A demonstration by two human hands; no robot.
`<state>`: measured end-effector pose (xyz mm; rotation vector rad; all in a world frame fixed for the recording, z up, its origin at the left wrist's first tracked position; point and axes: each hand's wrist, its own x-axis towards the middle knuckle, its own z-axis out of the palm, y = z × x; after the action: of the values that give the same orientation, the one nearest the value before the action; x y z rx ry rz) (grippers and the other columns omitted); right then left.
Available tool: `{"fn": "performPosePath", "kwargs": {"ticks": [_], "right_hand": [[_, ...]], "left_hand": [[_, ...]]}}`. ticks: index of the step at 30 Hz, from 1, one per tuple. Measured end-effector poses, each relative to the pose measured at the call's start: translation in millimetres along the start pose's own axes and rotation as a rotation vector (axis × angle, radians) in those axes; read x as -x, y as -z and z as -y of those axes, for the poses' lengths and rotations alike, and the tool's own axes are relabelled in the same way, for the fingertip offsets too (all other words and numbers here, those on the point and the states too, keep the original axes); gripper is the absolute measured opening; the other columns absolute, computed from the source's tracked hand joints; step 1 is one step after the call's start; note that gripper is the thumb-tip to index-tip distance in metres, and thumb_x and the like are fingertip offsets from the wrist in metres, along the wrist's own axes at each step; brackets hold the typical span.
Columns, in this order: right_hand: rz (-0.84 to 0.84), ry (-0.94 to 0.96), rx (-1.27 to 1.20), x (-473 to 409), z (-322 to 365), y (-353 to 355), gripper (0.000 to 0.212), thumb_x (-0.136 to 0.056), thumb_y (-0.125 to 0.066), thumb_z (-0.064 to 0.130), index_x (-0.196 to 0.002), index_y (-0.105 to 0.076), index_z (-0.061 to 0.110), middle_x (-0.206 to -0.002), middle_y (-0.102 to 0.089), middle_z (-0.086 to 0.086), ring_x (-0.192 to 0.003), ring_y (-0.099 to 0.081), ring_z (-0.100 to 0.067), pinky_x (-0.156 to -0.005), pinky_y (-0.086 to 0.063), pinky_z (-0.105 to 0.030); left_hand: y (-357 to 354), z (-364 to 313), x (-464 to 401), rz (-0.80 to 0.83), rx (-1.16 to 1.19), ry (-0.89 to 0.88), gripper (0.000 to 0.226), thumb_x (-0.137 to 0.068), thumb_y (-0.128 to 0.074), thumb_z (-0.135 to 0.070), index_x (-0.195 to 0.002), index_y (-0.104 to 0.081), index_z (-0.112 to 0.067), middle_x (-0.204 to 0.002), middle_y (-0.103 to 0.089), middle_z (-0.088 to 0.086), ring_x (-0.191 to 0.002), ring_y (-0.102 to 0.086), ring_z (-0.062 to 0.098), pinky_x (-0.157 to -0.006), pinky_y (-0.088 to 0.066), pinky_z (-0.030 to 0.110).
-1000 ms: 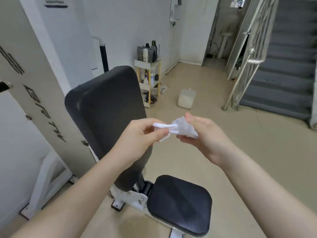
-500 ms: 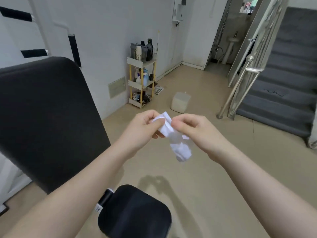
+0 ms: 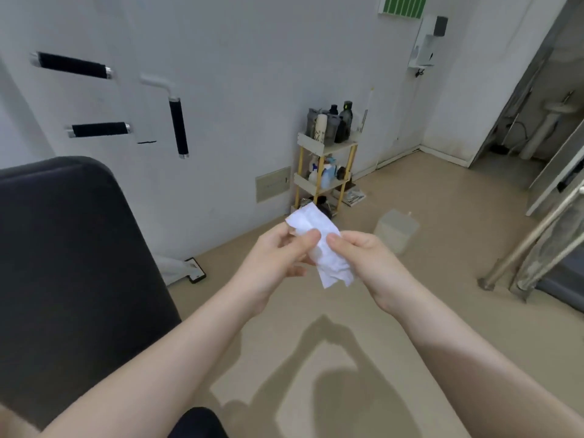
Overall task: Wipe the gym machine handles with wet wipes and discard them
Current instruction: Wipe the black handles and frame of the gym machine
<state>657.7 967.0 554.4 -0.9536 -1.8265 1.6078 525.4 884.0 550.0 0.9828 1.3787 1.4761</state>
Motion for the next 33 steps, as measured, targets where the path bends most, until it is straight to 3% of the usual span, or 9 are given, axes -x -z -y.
{"fn": "performPosePath", "kwargs": {"ticks": [5,12,14,17,19,22,25,29,33], "right_hand": [[0.214,0.005,-0.028,-80.4,-7.8,5.1,0.014,-0.095,-0.05,0.015,-0.098,-0.06,0.007,-0.089,-0.069,-0.006,-0.08,-0.066,-0.019,-0.075,-0.051,-0.032],[0.55,0.082,-0.077,-208.2,9.4,22.5,0.02,-0.097,-0.045,0.013,-0.113,-0.056,0.016,-0.1,-0.071,-0.004,-0.09,-0.067,-0.02,-0.075,-0.051,-0.031],[0.619,0.067,-0.137,-242.6,12.2,16.1,0.024,-0.097,-0.04,0.006,-0.106,-0.061,0.014,-0.096,-0.071,-0.002,-0.088,-0.065,-0.018,-0.073,-0.051,-0.026],[0.698,-0.003,-0.213,-287.3,16.0,-0.3,0.047,-0.091,-0.036,-0.008,-0.069,-0.071,0.016,-0.079,-0.069,-0.004,-0.073,-0.062,-0.017,-0.067,-0.047,-0.025],[0.727,-0.014,-0.204,-316.8,20.0,-12.4,0.049,-0.085,-0.034,-0.009,-0.058,-0.069,0.013,-0.071,-0.067,-0.004,-0.066,-0.061,-0.016,-0.064,-0.047,-0.027],[0.647,0.002,-0.159,-365.0,26.3,-36.4,0.031,-0.081,-0.046,0.008,-0.056,-0.064,0.011,-0.061,-0.058,0.001,-0.056,-0.053,-0.012,-0.066,-0.046,-0.029],[0.572,0.069,-0.053,-415.8,22.6,-69.5,0.004,-0.084,-0.062,0.013,-0.08,-0.061,0.015,-0.076,-0.062,0.0,-0.074,-0.058,-0.019,-0.08,-0.05,-0.039],[0.621,-0.061,-0.198,-496.2,27.4,-110.9,0.027,-0.088,-0.057,0.002,-0.114,-0.051,0.008,-0.101,-0.063,-0.008,-0.089,-0.062,-0.023,-0.081,-0.051,-0.034],[0.578,-0.104,-0.186,-576.0,44.8,-146.0,0.011,-0.087,-0.053,-0.001,-0.096,-0.059,0.001,-0.087,-0.061,-0.008,-0.073,-0.058,-0.018,-0.071,-0.051,-0.027]], "left_hand": [[7.0,15.5,-46.6,-0.234,-0.048,-0.017,0.012,-0.09,-0.055,-0.01,-0.097,-0.058,-0.001,-0.085,-0.067,0.01,-0.074,-0.066,0.018,-0.069,-0.054,0.029],[39.6,8.1,-127.5,-0.375,-0.077,-0.104,0.004,-0.094,-0.048,-0.008,-0.096,-0.051,-0.01,-0.07,-0.065,0.01,-0.057,-0.058,0.015,-0.057,-0.049,0.022],[50.4,6.6,-147.2,-0.448,-0.06,-0.145,0.011,-0.094,-0.047,-0.004,-0.091,-0.053,-0.013,-0.069,-0.059,0.009,-0.057,-0.053,0.014,-0.057,-0.046,0.021],[71.1,6.8,-178.0,-0.587,-0.12,-0.125,0.03,-0.091,-0.043,0.003,-0.075,-0.061,-0.014,-0.069,-0.057,0.003,-0.062,-0.052,0.015,-0.062,-0.045,0.022],[87.9,5.4,-199.0,-0.65,-0.187,-0.078,0.034,-0.088,-0.04,0.005,-0.072,-0.065,-0.012,-0.072,-0.06,0.003,-0.068,-0.055,0.017,-0.066,-0.044,0.026],[116.1,4.1,-233.2,-0.759,-0.257,-0.049,0.036,-0.085,-0.041,0.005,-0.07,-0.068,-0.014,-0.065,-0.063,-0.01,-0.06,-0.051,0.005,-0.064,-0.042,0.013],[149.9,6.6,-274.0,-0.828,-0.31,-0.057,0.033,-0.085,-0.046,-0.003,-0.069,-0.07,-0.019,-0.078,-0.068,-0.001,-0.062,-0.052,0.0,-0.068,-0.043,0.015],[210.4,-2.1,-332.2,-0.813,-0.378,-0.017,0.024,-0.087,-0.053,-0.013,-0.073,-0.071,-0.022,-0.093,-0.07,0.007,-0.078,-0.056,0.01,-0.078,-0.044,0.026],[276.7,-18.7,-379.4,-1.003,-0.434,0.009,0.015,-0.091,-0.05,-0.019,-0.086,-0.062,-0.027,-0.095,-0.065,-0.002,-0.085,-0.058,0.01,-0.076,-0.046,0.025]]}}
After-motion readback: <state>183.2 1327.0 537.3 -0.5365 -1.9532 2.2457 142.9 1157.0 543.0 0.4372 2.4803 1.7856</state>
